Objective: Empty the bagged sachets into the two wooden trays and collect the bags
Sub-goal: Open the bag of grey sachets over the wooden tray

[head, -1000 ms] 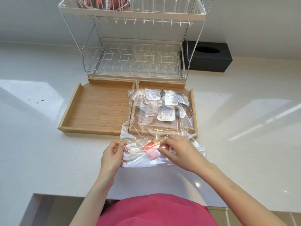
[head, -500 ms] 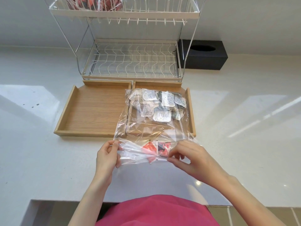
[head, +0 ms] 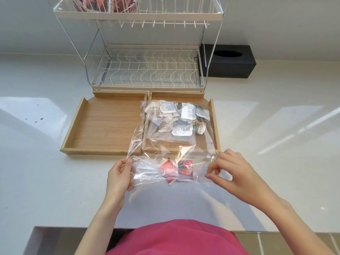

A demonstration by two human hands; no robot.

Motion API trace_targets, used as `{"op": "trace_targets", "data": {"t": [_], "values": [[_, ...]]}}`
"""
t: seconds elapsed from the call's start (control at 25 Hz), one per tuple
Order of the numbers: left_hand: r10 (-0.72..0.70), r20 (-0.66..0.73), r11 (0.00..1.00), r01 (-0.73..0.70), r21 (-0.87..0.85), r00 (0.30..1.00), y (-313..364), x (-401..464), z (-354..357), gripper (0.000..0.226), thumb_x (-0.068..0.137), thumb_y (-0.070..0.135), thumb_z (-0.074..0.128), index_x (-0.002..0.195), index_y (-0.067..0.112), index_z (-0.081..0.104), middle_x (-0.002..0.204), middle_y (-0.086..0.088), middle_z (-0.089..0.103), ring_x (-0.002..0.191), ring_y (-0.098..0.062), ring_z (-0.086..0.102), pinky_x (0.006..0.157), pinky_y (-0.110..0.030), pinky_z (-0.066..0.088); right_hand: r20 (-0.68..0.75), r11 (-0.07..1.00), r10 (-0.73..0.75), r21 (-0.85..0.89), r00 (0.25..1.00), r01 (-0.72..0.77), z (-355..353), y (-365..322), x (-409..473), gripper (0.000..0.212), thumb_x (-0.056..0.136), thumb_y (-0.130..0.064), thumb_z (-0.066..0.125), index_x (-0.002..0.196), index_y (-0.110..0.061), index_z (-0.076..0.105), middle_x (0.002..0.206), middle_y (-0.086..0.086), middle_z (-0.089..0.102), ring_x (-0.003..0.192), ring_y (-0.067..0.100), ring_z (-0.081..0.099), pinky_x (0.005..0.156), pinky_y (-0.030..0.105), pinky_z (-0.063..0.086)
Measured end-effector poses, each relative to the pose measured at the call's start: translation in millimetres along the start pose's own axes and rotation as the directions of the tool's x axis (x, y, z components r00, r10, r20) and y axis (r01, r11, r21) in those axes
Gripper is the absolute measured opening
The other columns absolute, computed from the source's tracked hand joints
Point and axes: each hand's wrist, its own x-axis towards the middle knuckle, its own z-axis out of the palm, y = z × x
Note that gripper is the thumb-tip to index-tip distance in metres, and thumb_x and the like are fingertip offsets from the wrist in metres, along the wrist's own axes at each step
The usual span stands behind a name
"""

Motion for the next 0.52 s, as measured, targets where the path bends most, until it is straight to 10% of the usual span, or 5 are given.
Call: {"op": "trace_targets", "data": {"t": [0.32,0.52], "values": [[0.013,0.015,1.000,-0.013,-0.002,1.000,-0.8,0.0,2.5,0.016,0.093,0.011,0.040,0.095,0.003,0.054,0.063,-0.002,0.043,0.026,-0.005,0.026,0.029,-0.014,0.025,-0.086,0.995,-0.009,-0.103,0.996,0.000,-14.6,-1.4,-4.6,0.031,0.082,-0.058,0.045,0.085,-0.030,0.058,0.076,-0.015,0.057,0.089,0.003,0.041,0.088,0.015,0.023],[0.068,0.016,0.993,-0.066,-0.096,0.998,9.9,-3.0,-1.8,0.020,0.093,0.011,0.041,0.109,0.019,0.050,0.069,-0.003,0.051,0.042,-0.005,0.038,0.033,-0.013,0.035,-0.020,0.942,0.193,0.285,0.981,-0.179,-0.2,16.6,-24.5,0.043,0.086,-0.062,0.026,0.124,-0.047,0.040,0.119,-0.021,0.055,0.117,-0.003,0.045,0.098,0.011,0.030]]}}
